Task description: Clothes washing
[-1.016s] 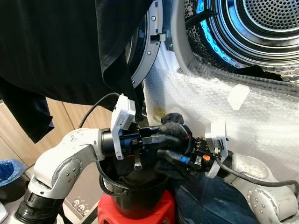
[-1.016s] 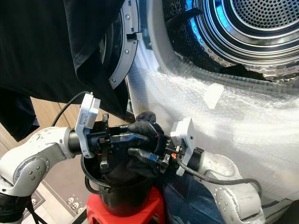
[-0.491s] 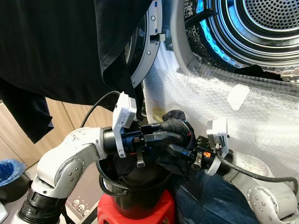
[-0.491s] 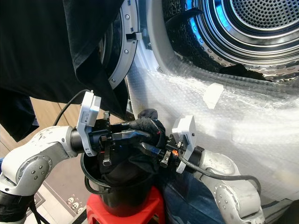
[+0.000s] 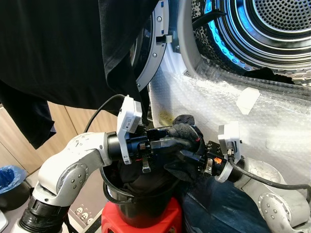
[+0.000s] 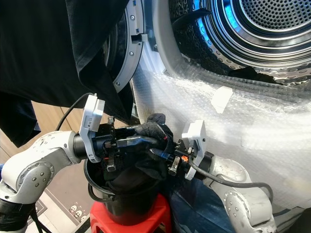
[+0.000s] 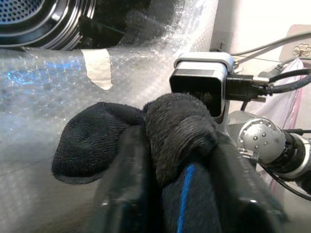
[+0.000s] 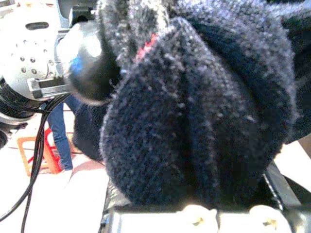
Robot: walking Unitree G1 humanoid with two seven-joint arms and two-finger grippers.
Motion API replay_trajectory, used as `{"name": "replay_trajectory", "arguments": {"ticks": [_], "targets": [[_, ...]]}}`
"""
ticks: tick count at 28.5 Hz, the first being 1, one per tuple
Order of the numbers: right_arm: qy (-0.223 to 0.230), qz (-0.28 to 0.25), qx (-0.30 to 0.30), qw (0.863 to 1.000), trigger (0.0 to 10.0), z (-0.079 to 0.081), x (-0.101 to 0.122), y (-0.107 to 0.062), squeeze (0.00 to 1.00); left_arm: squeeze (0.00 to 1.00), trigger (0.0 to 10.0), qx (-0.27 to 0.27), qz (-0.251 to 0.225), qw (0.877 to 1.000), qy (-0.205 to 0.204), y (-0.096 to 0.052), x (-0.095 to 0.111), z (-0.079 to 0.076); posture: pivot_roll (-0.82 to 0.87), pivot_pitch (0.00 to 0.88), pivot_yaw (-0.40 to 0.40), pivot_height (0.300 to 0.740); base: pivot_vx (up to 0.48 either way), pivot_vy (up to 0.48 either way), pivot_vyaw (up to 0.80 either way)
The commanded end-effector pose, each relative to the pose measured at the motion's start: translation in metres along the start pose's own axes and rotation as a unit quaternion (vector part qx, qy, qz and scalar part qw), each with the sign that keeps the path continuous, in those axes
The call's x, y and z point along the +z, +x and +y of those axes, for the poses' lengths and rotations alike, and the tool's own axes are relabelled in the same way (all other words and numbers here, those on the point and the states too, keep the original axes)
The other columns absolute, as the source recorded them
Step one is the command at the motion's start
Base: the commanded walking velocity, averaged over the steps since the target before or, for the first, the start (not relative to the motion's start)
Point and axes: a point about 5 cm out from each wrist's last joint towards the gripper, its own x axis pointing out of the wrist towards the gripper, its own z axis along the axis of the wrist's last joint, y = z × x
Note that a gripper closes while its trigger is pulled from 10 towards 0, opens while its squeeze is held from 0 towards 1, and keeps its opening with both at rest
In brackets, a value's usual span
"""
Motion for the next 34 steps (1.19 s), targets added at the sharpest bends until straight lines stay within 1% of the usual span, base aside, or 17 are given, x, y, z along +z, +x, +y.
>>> {"name": "replay_trajectory", "arguments": {"ticks": [1, 4, 5, 9, 10, 11, 14, 16, 20, 21, 23, 26, 28, 29, 31, 32, 34], "targets": [[-0.021, -0.027, -0.003, 0.999, 0.0, -0.003, 0.012, -0.004, 0.0, 1.0, 10.0, -0.003, 0.01, 1.0, 0.007, -0.004, 0.005, -0.002, -0.06, 0.0, 0.049, 0.74, 0.0, 0.0, 0.0], [-0.025, -0.031, -0.012, 0.999, 0.0, -0.007, 0.014, -0.008, 0.0, 1.0, 10.0, -0.001, 0.023, 1.0, 0.004, -0.011, 0.004, -0.005, -0.06, 0.0, 0.049, 0.74, 0.0, 0.0, 0.0], [-0.029, -0.031, -0.019, 0.999, 0.0, -0.01, 0.015, -0.01, 0.0, 1.0, 10.0, -0.001, 0.029, 1.0, 0.004, -0.015, 0.005, -0.007, -0.06, 0.0, 0.051, 0.74, 0.0, 0.0, 0.0], [-0.035, -0.037, -0.034, 0.998, 0.0, -0.016, 0.018, -0.015, 0.0, 1.0, 10.0, 0.007, 0.036, 0.999, 0.005, -0.024, 0.007, -0.01, -0.05, 0.0, 0.048, 0.74, 0.0, 0.0, 0.0], [-0.038, -0.042, -0.04, 0.998, 0.0, -0.018, 0.02, -0.018, 0.0, 1.0, 10.0, 0.011, 0.043, 0.999, 0.007, -0.028, 0.008, -0.011, -0.05, 0.0, 0.048, 0.74, 0.0, 0.0, 0.0], [-0.038, -0.042, -0.04, 0.998, 0.0, -0.018, 0.02, -0.018, 0.0, 1.0, 10.0, 0.011, 0.043, 0.999, 0.007, -0.028, 0.008, -0.011, -0.05, 0.0, 0.048, 0.74, 0.0, 0.0, 0.0], [-0.045, -0.055, -0.044, 0.997, 0.0, -0.023, 0.026, -0.024, 0.0, 1.0, 10.0, 0.015, 0.055, 0.998, 0.008, -0.034, 0.008, -0.014, -0.04, 0.0, 0.048, 0.74, 0.0, 0.0, 0.0], [-0.056, -0.072, -0.039, 0.995, 0.0, -0.026, 0.035, -0.031, 0.0, 1.0, 10.0, 0.008, 0.063, 0.998, 0.006, -0.039, 0.01, -0.021, -0.04, 0.0, 0.048, 0.74, 0.0, 0.0, 0.0], [-0.059, -0.076, -0.021, 0.995, 0.0, -0.025, 0.042, -0.036, 0.0, 1.0, 10.0, -0.001, 0.071, 0.997, 0.002, -0.042, 0.01, -0.027, -0.04, 0.0, 0.049, 0.74, 0.0, 0.0, 0.0], [-0.064, -0.083, -0.008, 0.994, 0.0, -0.024, 0.05, -0.041, 0.0, 1.0, 10.0, -0.004, 0.08, 0.997, -0.003, -0.044, 0.008, -0.031, -0.04, 0.0, 0.05, 0.74, 0.0, 0.0, 0.0], [-0.065, -0.088, -0.002, 0.994, 0.0, -0.023, 0.054, -0.044, 0.0, 1.0, 10.0, -0.003, 0.083, 0.997, -0.007, -0.046, 0.007, -0.033, -0.04, 0.0, 0.05, 0.74, 0.0, 0.0, 0.0], [-0.07, -0.101, 0.023, 0.992, 0.0, -0.022, 0.07, -0.05, 0.0, 1.0, 10.0, -0.004, 0.094, 0.995, -0.027, -0.048, -0.002, -0.038, -0.03, 0.0, 0.045, 0.74, 0.0, 0.0, 0.0], [-0.091, -0.106, 0.03, 0.99, 0.0, -0.024, 0.083, -0.051, 0.0, 1.0, 10.0, 0.001, 0.111, 0.993, -0.038, -0.047, -0.014, -0.04, -0.04, 0.0, 0.043, 0.74, 0.0, 0.0, 0.0], [-0.091, -0.106, 0.03, 0.99, 0.0, -0.024, 0.083, -0.051, 0.0, 1.0, 10.0, 0.001, 0.111, 0.993, -0.038, -0.047, -0.014, -0.04, -0.04, 0.0, 0.043, 0.74, 0.0, 0.0, 0.0], [-0.105, -0.114, 0.046, 0.987, 0.0, -0.026, 0.1, -0.051, 0.0, 1.0, 10.0, 0.009, 0.132, 0.99, -0.05, -0.045, -0.027, -0.042, -0.04, 0.0, 0.039, 0.74, 0.0, 0.0, 0.0], [-0.105, -0.114, 0.046, 0.987, 0.0, -0.026, 0.1, -0.051, 0.0, 1.0, 10.0, 0.009, 0.132, 0.99, -0.05, -0.045, -0.027, -0.042, -0.04, 0.0, 0.039, 0.74, 0.0, 0.0, 0.0], [-0.121, -0.119, 0.056, 0.984, 0.0, -0.029, 0.112, -0.051, 0.0, 1.0, 10.0, 0.019, 0.134, 0.989, -0.053, -0.042, -0.034, -0.043, -0.04, 0.0, 0.031, 0.74, 0.0, 0.0, 0.0]]}}
